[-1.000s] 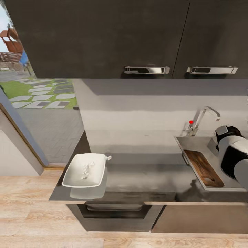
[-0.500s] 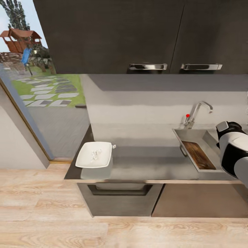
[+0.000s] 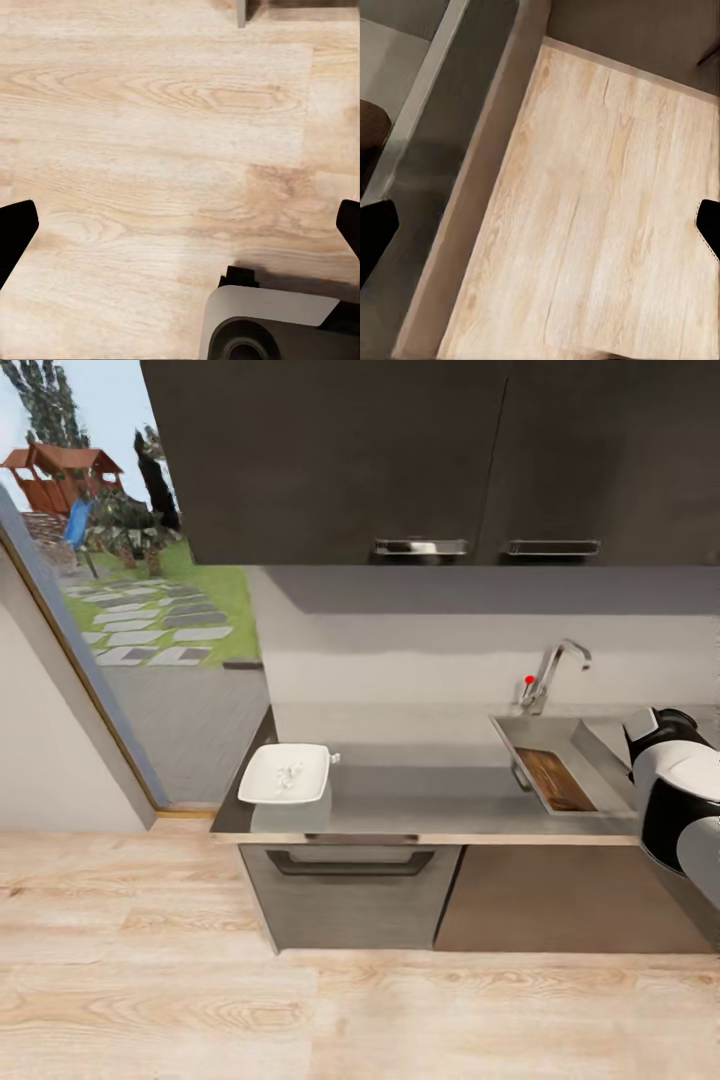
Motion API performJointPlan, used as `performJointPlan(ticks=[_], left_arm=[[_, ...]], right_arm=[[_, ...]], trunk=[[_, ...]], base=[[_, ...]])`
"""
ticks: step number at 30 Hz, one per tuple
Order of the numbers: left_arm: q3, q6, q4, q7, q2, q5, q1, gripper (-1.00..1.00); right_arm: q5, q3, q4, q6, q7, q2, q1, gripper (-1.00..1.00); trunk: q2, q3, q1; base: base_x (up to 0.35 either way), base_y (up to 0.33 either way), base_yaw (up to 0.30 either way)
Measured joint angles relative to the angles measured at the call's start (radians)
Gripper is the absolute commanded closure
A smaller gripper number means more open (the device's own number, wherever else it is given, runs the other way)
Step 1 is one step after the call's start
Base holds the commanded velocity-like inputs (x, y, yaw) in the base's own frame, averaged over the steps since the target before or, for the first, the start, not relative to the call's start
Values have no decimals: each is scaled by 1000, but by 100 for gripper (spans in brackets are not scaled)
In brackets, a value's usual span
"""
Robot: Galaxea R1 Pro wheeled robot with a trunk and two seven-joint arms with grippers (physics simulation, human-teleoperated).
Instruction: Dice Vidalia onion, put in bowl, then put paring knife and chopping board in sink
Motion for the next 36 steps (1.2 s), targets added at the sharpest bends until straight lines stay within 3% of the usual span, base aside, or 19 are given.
performJointPlan(ticks=[12,18,21,26,32,36], left_arm=[[0,1,0,0,-6,0,0,-100],[0,2,0,0,-6,0,0,-100],[0,2,0,0,-6,0,0,-100],[0,1,0,0,-6,-1,0,-100],[0,0,0,0,-6,0,0,-100],[0,0,0,-1,-6,0,0,-100]], right_arm=[[1,6,8,-7,6,2,0,-100],[8,1,10,-24,84,10,29,-100],[14,1,10,-70,134,11,93,-100],[61,0,15,-195,274,12,275,-100],[83,-1,39,-391,502,17,571,-100],[84,0,85,-557,603,23,729,-100]], trunk=[[0,0,0],[0,0,0],[0,0,0],[0,0,0],[0,0,-1],[0,0,-1]], base=[[-326,0,0],[-326,0,0],[-324,0,0],[-139,0,0],[-13,0,0],[-1,0,0]])
